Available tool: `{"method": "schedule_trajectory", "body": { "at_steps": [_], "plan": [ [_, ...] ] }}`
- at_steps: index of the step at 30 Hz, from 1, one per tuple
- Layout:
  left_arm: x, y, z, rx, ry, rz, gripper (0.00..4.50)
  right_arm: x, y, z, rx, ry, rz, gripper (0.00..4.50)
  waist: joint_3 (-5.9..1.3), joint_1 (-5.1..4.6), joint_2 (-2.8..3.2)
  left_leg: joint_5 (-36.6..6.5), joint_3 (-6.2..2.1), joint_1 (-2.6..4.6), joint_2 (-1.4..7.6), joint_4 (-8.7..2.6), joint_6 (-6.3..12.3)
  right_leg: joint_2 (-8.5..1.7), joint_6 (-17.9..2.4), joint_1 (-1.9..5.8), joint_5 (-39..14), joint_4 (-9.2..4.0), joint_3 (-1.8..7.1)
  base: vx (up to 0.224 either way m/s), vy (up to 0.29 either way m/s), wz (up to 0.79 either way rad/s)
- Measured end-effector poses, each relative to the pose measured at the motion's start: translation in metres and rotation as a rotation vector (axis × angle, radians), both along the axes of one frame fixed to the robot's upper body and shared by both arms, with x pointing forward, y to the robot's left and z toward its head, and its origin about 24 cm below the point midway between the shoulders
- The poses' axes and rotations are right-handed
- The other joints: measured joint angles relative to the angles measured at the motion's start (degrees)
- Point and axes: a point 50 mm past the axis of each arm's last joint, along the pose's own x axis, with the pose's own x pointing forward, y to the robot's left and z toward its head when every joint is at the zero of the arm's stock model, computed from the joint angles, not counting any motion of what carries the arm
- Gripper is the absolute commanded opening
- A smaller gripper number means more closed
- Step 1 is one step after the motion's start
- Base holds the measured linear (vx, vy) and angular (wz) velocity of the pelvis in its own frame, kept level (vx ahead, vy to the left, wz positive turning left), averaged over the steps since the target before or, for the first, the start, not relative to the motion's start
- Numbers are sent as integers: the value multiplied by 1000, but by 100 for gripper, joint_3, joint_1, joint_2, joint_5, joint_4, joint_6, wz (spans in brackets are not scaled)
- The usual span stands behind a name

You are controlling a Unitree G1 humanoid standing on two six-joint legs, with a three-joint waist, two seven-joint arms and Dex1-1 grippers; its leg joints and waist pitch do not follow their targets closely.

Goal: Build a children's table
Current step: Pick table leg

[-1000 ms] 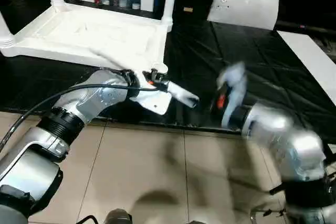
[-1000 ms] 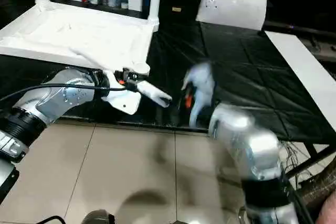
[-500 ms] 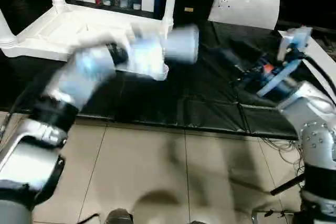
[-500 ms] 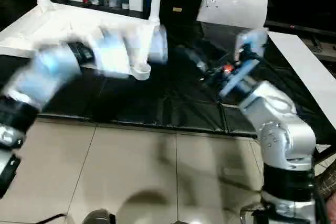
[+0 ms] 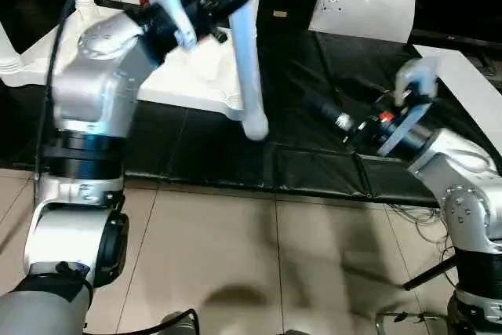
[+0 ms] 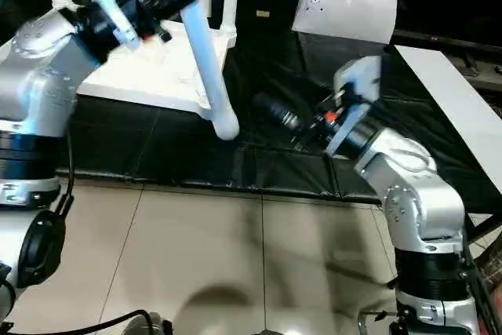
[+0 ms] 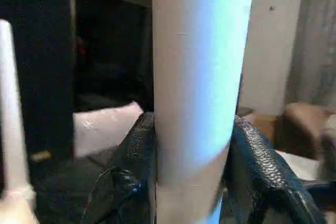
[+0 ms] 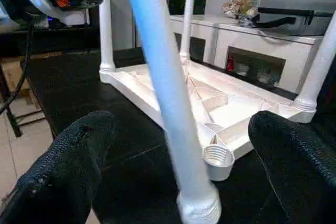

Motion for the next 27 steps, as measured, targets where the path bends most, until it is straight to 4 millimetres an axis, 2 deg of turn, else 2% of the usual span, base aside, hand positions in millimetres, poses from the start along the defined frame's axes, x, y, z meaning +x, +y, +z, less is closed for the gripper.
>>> {"method": "schedule_trajectory", "body": {
  "at_steps": [6,10,16,17,27],
  "plan": [
    [-7,6,10,-140,96,-80,148,1,2,-3,-62,3,54,450,0,16,0,0,4,-2,2,0,1,1,0,0,0,-3,0,0,0,0],
    [-19,-3,11,-161,190,-236,148,-4,9,-13,-176,51,168,450,-1,20,-3,-1,5,-4,3,3,2,1,0,1,0,-4,0,0,0,0],
    [-30,-14,12,-133,230,-330,148,-3,19,-34,-278,115,207,450,-1,5,-5,0,7,-3,11,4,1,6,1,1,1,-3,0,0,0,0],
    [-31,-15,12,-128,230,-334,148,-3,20,-36,-282,124,213,421,-1,6,-5,0,7,-2,11,4,1,6,1,1,1,-3,0,0,0,0],
    [-31,-18,9,-125,273,-341,148,-5,21,-50,-269,284,242,340,-2,4,-6,0,8,-4,16,6,1,10,2,2,1,-5,0,0,0,0]
  ]
}}
